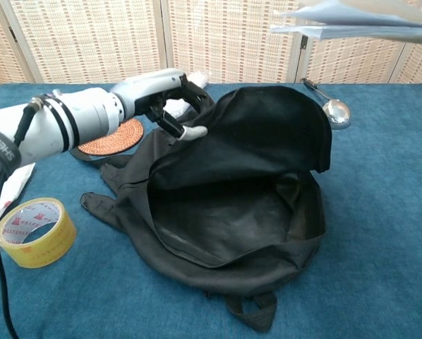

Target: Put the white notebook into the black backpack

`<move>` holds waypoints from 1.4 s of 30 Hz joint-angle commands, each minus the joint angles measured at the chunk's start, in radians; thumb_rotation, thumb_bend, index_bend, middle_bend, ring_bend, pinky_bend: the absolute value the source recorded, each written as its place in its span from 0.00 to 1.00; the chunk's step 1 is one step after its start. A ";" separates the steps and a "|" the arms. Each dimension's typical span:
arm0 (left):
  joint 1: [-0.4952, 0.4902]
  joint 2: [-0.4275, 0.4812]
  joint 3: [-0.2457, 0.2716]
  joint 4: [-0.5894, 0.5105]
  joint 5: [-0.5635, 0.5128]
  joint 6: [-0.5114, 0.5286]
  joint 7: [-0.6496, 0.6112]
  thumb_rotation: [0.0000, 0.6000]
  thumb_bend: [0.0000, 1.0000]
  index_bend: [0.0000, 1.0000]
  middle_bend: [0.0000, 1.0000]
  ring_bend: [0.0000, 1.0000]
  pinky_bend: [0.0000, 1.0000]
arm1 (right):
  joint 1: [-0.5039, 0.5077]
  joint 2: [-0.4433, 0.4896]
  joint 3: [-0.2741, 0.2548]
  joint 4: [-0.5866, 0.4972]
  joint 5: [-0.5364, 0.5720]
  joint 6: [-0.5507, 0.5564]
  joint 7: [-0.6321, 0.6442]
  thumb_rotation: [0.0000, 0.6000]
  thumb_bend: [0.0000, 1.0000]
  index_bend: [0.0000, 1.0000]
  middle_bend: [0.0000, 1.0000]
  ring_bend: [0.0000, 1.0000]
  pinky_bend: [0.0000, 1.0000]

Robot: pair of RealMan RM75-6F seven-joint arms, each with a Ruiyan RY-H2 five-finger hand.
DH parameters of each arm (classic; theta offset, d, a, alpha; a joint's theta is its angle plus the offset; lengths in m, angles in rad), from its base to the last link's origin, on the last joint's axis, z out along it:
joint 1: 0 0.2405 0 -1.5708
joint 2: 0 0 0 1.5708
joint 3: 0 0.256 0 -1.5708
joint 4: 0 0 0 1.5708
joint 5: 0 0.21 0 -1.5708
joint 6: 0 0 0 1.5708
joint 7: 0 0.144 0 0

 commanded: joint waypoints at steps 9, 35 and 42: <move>-0.061 0.012 -0.048 0.089 -0.065 -0.056 0.010 1.00 0.47 0.59 0.30 0.26 0.00 | 0.006 -0.003 -0.101 -0.063 -0.155 -0.023 0.069 1.00 0.53 0.81 0.41 0.43 0.30; -0.082 0.028 -0.050 0.081 -0.116 -0.054 0.021 1.00 0.47 0.58 0.30 0.24 0.00 | 0.157 -0.254 -0.130 0.272 -0.115 -0.356 0.189 1.00 0.53 0.81 0.42 0.44 0.35; -0.075 0.045 -0.046 0.056 -0.117 -0.044 0.021 1.00 0.47 0.58 0.30 0.24 0.00 | 0.200 -0.356 -0.110 0.448 -0.093 -0.371 0.169 1.00 0.53 0.81 0.42 0.44 0.34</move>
